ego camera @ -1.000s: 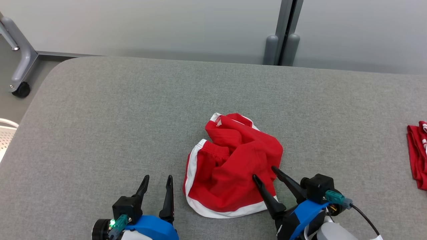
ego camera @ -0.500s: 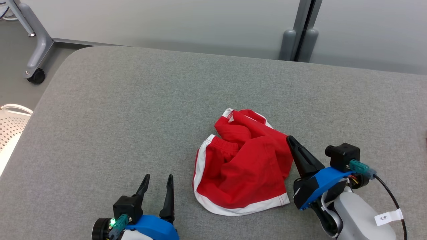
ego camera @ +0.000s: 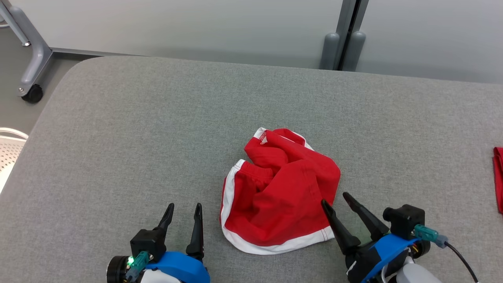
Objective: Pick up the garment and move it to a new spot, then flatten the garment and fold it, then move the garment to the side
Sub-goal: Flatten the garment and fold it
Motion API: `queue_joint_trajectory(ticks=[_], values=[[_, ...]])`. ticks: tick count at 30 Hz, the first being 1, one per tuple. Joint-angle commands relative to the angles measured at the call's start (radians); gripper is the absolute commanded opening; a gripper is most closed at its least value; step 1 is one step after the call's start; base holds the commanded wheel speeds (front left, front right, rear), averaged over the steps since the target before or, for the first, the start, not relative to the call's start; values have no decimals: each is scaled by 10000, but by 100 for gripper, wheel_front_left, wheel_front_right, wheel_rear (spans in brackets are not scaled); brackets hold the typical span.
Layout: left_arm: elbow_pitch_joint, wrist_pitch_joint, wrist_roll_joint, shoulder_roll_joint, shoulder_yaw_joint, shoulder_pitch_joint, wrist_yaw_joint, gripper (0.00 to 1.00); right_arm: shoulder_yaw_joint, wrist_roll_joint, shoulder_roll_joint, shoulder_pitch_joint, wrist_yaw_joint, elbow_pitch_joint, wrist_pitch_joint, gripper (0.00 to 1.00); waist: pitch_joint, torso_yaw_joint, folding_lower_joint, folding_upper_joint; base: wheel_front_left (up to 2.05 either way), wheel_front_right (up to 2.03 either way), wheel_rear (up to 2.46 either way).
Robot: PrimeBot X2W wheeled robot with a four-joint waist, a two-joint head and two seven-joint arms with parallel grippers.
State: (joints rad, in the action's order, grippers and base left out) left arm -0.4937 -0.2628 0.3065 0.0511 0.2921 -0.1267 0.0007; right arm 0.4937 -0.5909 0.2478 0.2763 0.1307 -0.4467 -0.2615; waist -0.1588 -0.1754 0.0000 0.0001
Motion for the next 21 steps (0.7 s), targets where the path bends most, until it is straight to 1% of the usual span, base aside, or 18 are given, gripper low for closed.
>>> queue_joint_trajectory(ticks=[1,7,14,15,16,17,19,21], values=[[40,-24,-37,-2,-61,-111,25,100,288,-199,191,-166,1,54,-52,100,0,41,0,-1,0,0,0],[25,-24,-40,-7,2,-187,-43,100,1661,-1295,678,80,1,-6,-52,100,-59,60,0,-1,0,0,0],[16,-24,-14,-7,27,-174,-30,100,2782,-2054,1008,638,1,-193,-52,100,-154,-220,0,-1,0,0,0],[13,-24,-12,-7,16,-154,-33,100,2858,-2148,1045,722,1,-210,-52,96,-158,-258,0,-1,0,0,0],[16,-24,-12,-7,4,-136,-24,100,2970,-2201,1082,781,1,-209,-52,76,-161,-283,0,-1,0,0,0],[22,-24,-13,-8,-10,-117,-17,100,3036,-2279,1101,830,1,-185,-52,38,-163,-302,0,-1,0,0,0],[25,-24,-11,-8,-38,-87,-19,100,3020,-2290,1185,932,1,-106,-52,0,-173,-328,0,-1,0,0,0],[44,-24,4,-7,-60,-82,-9,100,2818,-2205,1240,986,1,-7,-52,0,-187,-325,0,-1,0,0,0]])
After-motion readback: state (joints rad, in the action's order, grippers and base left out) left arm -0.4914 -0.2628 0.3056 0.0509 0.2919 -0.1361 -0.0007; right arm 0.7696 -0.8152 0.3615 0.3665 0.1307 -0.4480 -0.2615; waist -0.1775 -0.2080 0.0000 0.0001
